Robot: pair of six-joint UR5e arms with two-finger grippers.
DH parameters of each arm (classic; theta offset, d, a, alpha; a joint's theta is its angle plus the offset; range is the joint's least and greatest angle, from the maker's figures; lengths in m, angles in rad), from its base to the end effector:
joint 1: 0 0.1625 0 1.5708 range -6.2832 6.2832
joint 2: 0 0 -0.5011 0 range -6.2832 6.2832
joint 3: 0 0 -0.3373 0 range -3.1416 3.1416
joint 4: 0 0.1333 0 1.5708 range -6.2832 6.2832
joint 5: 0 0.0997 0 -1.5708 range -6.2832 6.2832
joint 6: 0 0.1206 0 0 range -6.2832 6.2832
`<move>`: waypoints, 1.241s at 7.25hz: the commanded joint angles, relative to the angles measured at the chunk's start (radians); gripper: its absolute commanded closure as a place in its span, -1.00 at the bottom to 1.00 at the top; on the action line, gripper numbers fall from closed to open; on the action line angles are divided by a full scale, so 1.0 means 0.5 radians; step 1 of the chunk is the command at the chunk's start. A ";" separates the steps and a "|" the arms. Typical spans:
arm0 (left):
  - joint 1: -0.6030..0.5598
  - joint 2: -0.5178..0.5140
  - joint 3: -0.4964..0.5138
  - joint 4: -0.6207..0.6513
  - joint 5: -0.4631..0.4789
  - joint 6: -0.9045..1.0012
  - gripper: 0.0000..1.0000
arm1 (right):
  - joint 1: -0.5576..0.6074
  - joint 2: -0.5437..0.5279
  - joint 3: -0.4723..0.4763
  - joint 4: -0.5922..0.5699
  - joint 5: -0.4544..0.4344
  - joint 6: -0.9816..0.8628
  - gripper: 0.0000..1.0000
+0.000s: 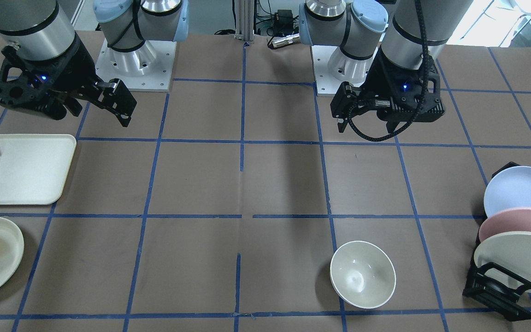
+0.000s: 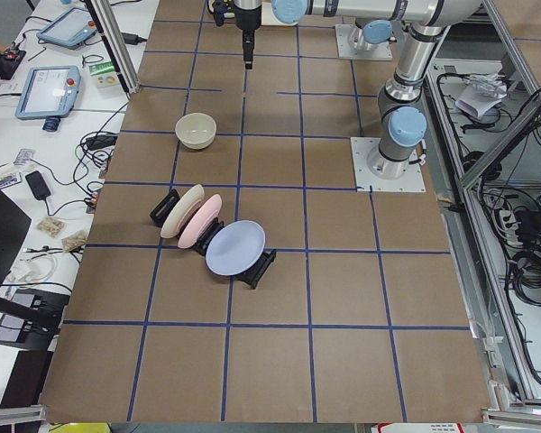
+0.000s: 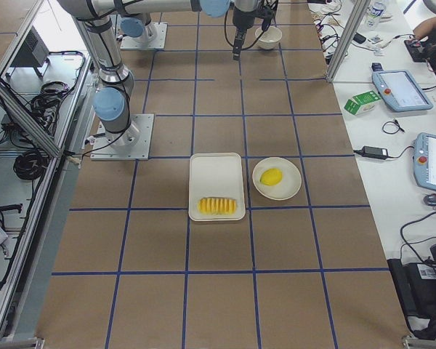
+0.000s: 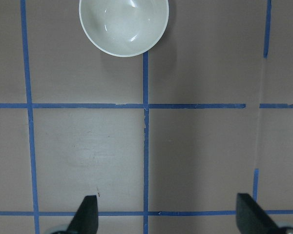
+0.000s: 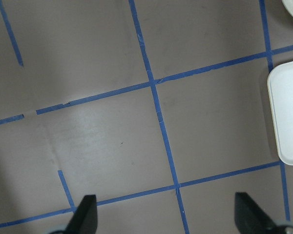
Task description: Place bowl and put lemon in it
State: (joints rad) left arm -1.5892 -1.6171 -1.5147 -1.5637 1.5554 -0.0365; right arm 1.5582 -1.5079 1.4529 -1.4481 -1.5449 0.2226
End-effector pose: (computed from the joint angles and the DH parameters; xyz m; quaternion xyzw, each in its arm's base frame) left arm -0.1436 -0.4596 0.5475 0.0090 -0.9999 0.0082 0.0079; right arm 0.1306 -0.4613 0.5541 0.1177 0.9924 0.0350 0.0093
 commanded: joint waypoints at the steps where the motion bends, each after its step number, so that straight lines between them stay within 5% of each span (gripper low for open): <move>1: 0.000 0.010 0.001 0.001 0.003 -0.001 -1.00 | -0.002 -0.006 0.039 -0.006 -0.003 0.000 -1.00; 4: 0.027 -0.078 0.001 0.193 0.000 0.094 -1.00 | -0.018 0.012 0.043 -0.009 -0.126 -0.013 -1.00; 9: 0.239 -0.835 0.117 0.843 -0.025 0.337 -1.00 | -0.134 0.104 0.049 -0.046 -0.132 -0.188 -1.00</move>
State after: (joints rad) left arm -1.4780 -1.9344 -1.4806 -1.2282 1.5434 0.1206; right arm 1.5189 -1.4688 1.4761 -1.4660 -1.6103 0.1341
